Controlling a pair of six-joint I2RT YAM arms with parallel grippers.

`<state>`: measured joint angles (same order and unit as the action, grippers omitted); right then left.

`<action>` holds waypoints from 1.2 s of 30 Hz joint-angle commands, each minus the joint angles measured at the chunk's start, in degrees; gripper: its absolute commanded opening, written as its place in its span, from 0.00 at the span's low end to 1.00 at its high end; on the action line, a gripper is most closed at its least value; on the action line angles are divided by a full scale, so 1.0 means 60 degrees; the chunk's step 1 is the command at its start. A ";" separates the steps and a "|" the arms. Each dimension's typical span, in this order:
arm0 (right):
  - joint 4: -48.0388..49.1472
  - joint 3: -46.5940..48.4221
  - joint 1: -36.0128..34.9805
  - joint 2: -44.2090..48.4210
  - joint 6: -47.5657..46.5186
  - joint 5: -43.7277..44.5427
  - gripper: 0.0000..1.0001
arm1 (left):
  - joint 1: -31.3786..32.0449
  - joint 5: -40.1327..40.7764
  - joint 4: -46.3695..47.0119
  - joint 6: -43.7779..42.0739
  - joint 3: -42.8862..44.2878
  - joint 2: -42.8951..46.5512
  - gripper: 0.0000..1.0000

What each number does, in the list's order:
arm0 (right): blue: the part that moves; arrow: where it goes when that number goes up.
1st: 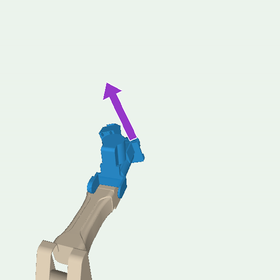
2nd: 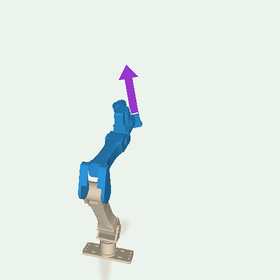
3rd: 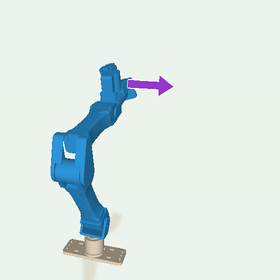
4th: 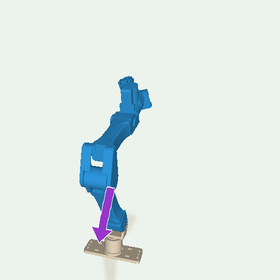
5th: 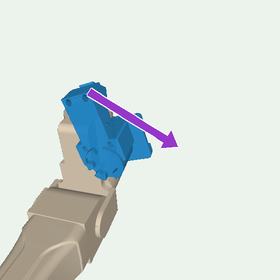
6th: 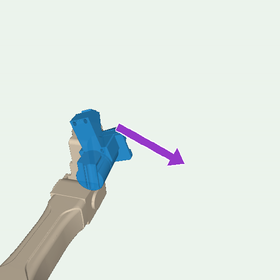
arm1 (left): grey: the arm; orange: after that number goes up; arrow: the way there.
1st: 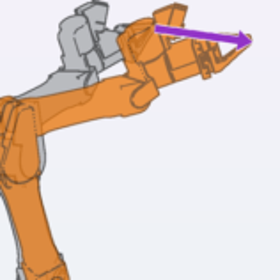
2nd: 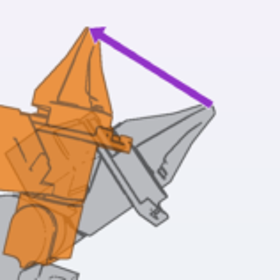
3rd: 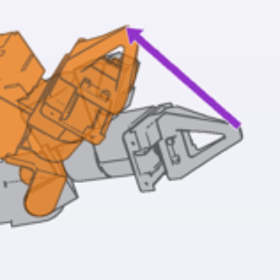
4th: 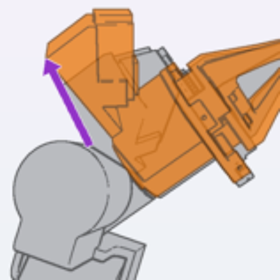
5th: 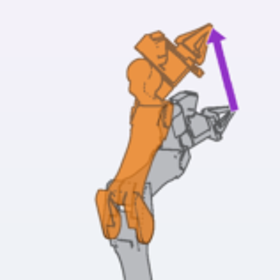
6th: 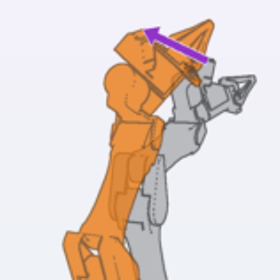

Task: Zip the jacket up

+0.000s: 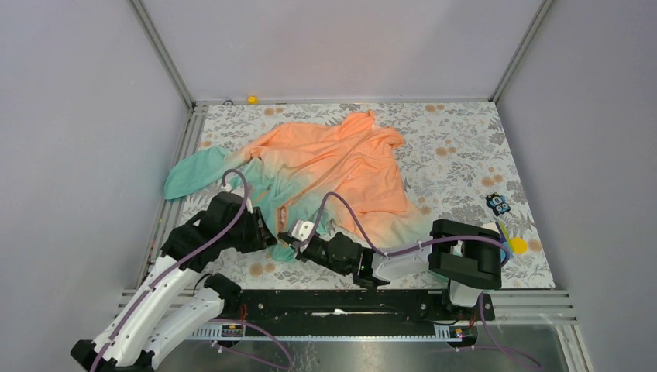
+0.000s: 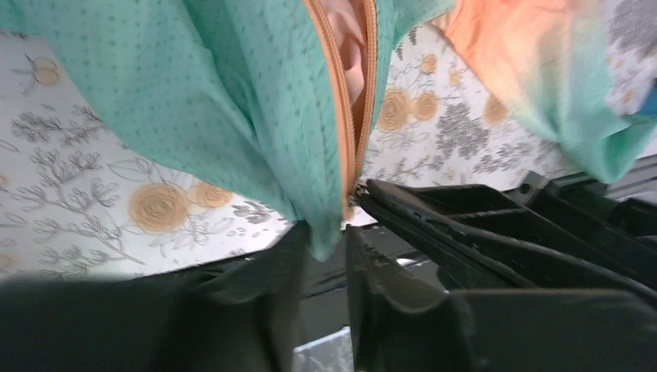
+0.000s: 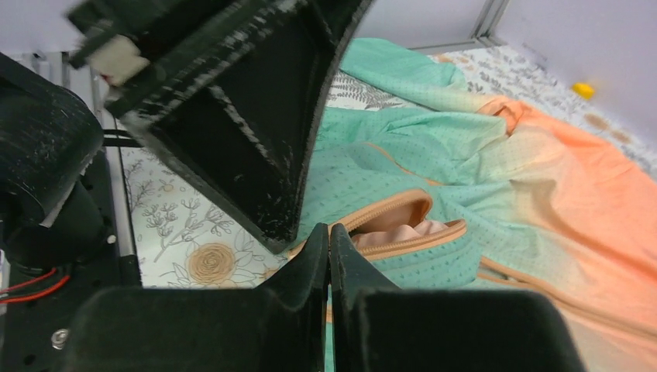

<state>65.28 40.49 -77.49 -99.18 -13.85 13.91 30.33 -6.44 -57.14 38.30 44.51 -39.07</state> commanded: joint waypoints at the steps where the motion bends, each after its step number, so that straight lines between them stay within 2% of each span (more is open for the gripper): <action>1: -0.0083 0.0409 0.0150 0.0259 0.1492 0.0063 0.00 | 0.0028 0.0447 0.0002 0.1272 -0.0113 0.0855 0.37; 4: 0.0269 0.0340 0.0156 0.0183 0.1581 0.0095 0.00 | 0.0029 0.0480 0.0194 0.1721 -0.0252 0.1264 0.45; 9: 0.0556 0.0243 0.0156 0.0224 0.1553 0.0245 0.00 | 0.0029 0.0119 0.0570 0.1841 -0.0556 0.1177 0.45; 21: 0.0627 0.0262 0.0145 0.0224 0.1654 0.0244 0.00 | 0.0029 0.0245 0.0837 0.1760 -0.0655 0.0780 0.44; 26: 0.0616 0.0261 0.0155 0.0232 0.1724 0.0296 0.00 | 0.0029 0.0380 0.0926 0.1624 -0.0665 0.0563 0.26; 30: 0.0191 0.0490 0.0148 0.0225 0.1857 0.0483 0.00 | 0.0029 0.0310 0.0899 0.1460 -0.0707 0.0432 0.00; 36: -0.1870 0.1323 0.0168 0.0294 0.1718 0.0649 0.00 | 0.0029 0.0811 -0.0390 0.0810 0.0115 -0.0352 0.00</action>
<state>59.70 43.07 -76.86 -99.11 -3.44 15.86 30.33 -3.97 -54.65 46.78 41.12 -38.11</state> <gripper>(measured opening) 0.019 0.026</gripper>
